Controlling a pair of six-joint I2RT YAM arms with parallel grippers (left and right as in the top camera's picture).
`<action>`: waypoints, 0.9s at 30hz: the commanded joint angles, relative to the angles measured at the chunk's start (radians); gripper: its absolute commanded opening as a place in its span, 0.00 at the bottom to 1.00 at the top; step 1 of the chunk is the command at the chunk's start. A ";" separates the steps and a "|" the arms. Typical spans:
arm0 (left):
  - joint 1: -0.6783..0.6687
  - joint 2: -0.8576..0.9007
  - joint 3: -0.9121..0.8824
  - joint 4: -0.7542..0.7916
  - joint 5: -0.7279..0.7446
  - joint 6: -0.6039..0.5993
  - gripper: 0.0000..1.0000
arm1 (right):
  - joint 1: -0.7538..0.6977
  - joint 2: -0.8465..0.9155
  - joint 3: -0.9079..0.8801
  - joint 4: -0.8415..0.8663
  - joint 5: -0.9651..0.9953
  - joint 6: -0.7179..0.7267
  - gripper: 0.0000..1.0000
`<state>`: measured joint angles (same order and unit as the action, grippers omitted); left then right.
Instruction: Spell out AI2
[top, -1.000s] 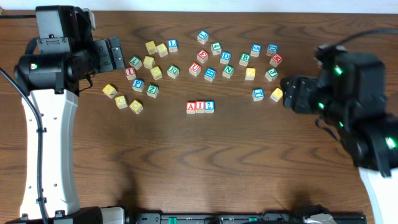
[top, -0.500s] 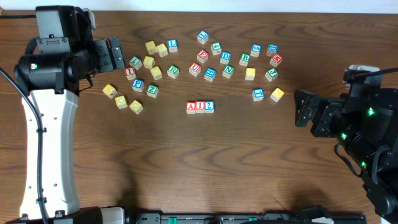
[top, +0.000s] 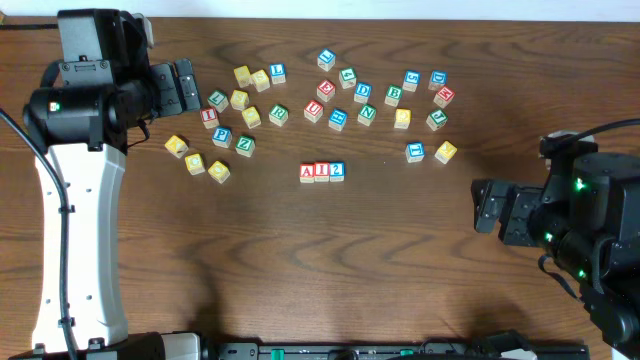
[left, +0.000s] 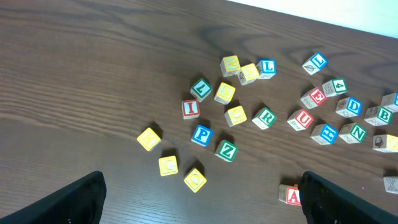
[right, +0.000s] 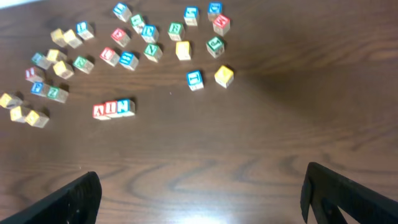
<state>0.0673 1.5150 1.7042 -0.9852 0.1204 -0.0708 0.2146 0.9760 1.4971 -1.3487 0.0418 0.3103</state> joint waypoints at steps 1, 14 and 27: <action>0.003 0.001 0.005 -0.002 -0.009 0.006 0.98 | -0.005 -0.001 0.012 -0.024 0.023 -0.002 0.99; 0.003 0.001 0.005 -0.002 -0.009 0.006 0.98 | -0.188 -0.369 -0.497 0.626 0.050 -0.139 0.99; 0.003 0.001 0.005 -0.002 -0.009 0.006 0.98 | -0.224 -0.804 -1.199 1.241 0.032 -0.177 0.99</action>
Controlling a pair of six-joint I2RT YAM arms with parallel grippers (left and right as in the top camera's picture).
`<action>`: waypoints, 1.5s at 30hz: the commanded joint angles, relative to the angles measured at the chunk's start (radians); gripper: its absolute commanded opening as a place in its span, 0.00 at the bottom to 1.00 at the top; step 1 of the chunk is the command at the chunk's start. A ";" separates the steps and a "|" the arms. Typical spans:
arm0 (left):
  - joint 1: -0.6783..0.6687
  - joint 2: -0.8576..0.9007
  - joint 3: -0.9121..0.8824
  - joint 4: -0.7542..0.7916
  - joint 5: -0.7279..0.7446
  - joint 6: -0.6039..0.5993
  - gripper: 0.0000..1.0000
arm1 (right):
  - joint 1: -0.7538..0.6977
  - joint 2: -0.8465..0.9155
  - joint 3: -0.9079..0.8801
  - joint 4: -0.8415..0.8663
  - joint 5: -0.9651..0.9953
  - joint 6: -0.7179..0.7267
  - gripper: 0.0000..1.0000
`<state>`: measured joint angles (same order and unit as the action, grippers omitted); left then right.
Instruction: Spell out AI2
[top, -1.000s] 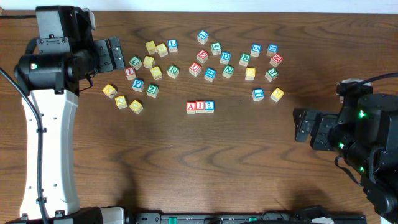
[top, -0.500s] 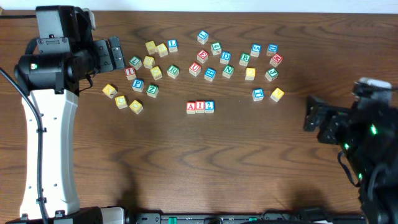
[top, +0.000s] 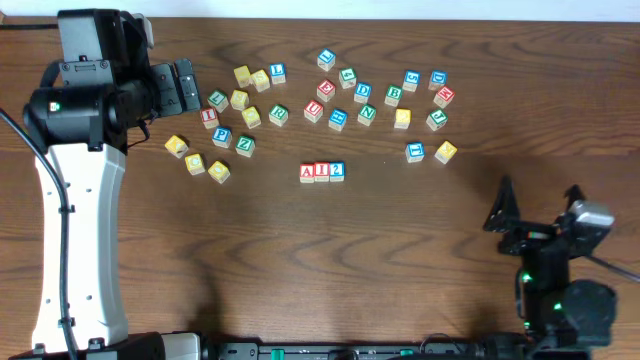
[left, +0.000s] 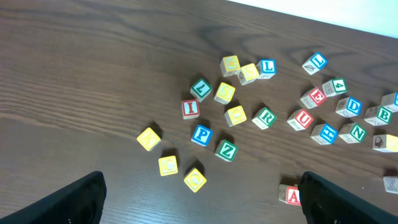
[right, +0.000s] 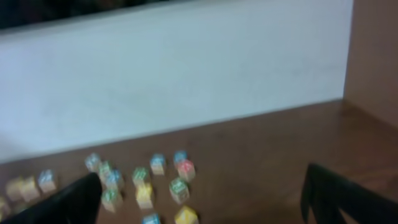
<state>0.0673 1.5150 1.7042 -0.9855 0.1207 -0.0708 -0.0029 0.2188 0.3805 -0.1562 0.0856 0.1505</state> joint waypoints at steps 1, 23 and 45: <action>0.003 0.001 0.005 -0.001 -0.010 0.006 0.97 | -0.004 -0.062 -0.119 0.080 -0.014 -0.017 0.99; 0.003 0.001 0.005 -0.001 -0.010 0.006 0.98 | 0.012 -0.213 -0.375 0.085 -0.033 0.070 0.99; 0.003 0.001 0.005 -0.001 -0.010 0.006 0.98 | 0.012 -0.212 -0.375 0.085 -0.033 0.070 0.99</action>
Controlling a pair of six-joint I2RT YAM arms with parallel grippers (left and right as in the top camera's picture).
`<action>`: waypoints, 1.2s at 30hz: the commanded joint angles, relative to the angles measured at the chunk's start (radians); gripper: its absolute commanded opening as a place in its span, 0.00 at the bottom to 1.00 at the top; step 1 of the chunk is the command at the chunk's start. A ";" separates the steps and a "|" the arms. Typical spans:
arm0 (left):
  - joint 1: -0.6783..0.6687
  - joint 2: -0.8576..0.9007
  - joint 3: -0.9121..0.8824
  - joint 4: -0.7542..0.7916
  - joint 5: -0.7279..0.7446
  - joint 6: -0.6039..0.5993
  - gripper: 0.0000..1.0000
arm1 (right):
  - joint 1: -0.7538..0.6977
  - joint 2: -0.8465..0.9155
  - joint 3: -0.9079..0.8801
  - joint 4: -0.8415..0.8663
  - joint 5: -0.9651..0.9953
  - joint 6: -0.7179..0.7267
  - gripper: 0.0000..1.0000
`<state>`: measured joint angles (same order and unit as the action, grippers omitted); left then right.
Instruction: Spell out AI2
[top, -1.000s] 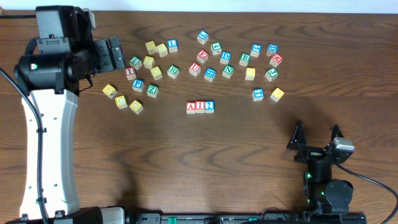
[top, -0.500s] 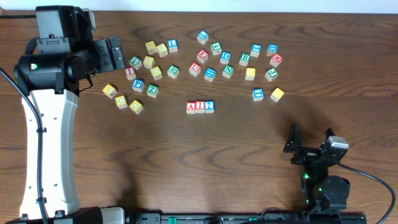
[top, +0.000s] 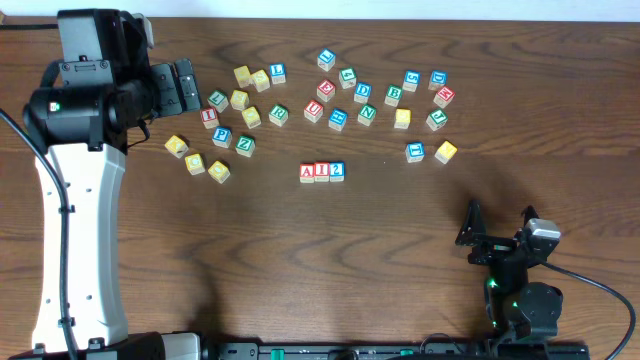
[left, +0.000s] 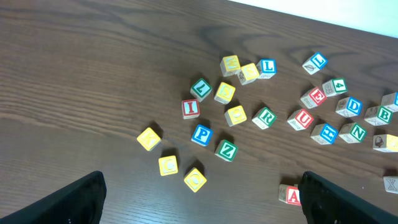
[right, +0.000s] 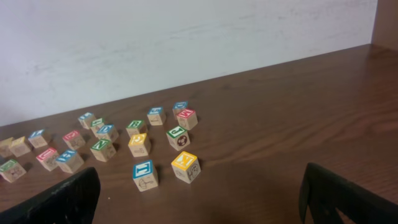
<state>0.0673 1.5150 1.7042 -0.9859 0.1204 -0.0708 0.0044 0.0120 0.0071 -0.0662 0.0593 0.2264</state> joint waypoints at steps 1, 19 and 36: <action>0.003 0.001 0.005 -0.001 -0.010 0.006 0.98 | 0.005 -0.006 -0.002 -0.005 -0.006 -0.006 0.99; 0.014 -0.474 -0.436 0.341 -0.040 0.105 0.98 | 0.005 -0.005 -0.002 -0.005 -0.006 -0.006 0.99; 0.029 -1.236 -1.369 0.917 -0.038 0.100 0.98 | 0.005 -0.006 -0.002 -0.005 -0.006 -0.006 0.99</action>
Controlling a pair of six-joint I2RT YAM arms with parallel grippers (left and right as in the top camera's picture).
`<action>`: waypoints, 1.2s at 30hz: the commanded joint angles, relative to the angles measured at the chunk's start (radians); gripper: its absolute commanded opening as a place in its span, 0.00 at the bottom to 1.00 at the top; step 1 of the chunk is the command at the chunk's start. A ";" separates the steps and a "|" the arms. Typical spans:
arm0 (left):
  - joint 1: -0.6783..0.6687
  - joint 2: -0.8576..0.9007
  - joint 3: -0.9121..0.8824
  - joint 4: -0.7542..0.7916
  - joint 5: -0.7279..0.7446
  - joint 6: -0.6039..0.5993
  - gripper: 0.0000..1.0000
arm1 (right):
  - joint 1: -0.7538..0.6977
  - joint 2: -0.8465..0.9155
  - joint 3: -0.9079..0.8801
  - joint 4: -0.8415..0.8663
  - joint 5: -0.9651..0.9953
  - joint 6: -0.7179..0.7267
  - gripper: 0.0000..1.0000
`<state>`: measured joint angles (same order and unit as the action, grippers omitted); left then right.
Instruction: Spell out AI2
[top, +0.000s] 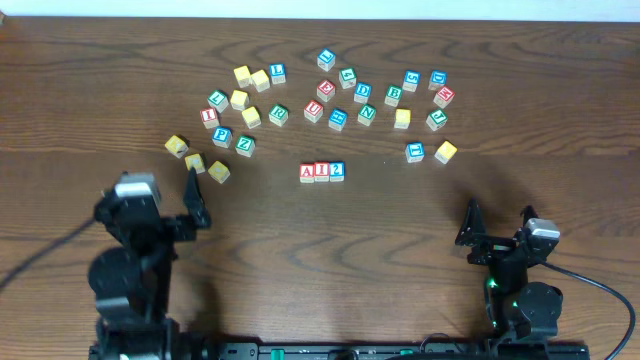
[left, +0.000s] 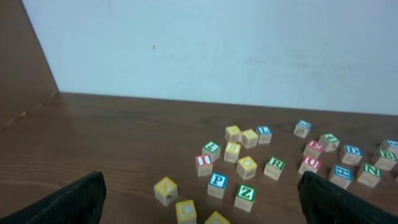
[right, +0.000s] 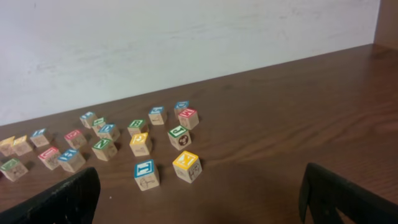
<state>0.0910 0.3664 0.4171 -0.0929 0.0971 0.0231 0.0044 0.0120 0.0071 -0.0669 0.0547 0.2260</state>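
Observation:
Three blocks stand in a touching row in the middle of the table: red A (top: 307, 172), I (top: 321, 171) and blue 2 (top: 337, 170). Neither wrist view shows the row. My left gripper (top: 150, 208) is low at the front left, open and empty, facing the left cluster of blocks. In its own view the left gripper (left: 202, 205) has dark fingers (left: 74, 202) wide apart. My right gripper (top: 497, 222) is at the front right, also open and empty; in its wrist view the right gripper (right: 199, 199) faces the far wall.
Loose letter blocks lie in two groups along the back: a left cluster (top: 230, 120) with P (left: 217, 181) and Z (left: 245, 193), and a right cluster (top: 385, 90). A blue block (right: 145, 171) and a yellow block (right: 186, 165) lie nearest the right gripper. A white wall (left: 217, 50) backs the table.
The left arm, stretched high over the back left corner before, is now folded low at the front left, its camera looking level across the table. The right arm and all blocks are unchanged.
The A, I, 2 row stood complete at the oldest moment, with the left arm out over the back left and the right arm out at the right. The right arm was then folded at the front right, then lower. Now the left arm is folded too.

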 joint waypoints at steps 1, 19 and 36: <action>0.005 -0.123 -0.115 0.029 -0.011 0.006 0.97 | 0.005 -0.006 -0.002 -0.004 -0.002 -0.006 0.99; 0.004 -0.365 -0.330 0.071 -0.008 0.007 0.98 | 0.005 -0.005 -0.002 -0.004 -0.002 -0.006 0.99; 0.004 -0.365 -0.414 0.027 -0.012 0.100 0.98 | 0.005 -0.006 -0.002 -0.004 -0.002 -0.006 0.99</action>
<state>0.0906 0.0101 0.0181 -0.0212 0.0940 0.1059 0.0044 0.0120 0.0071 -0.0669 0.0525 0.2260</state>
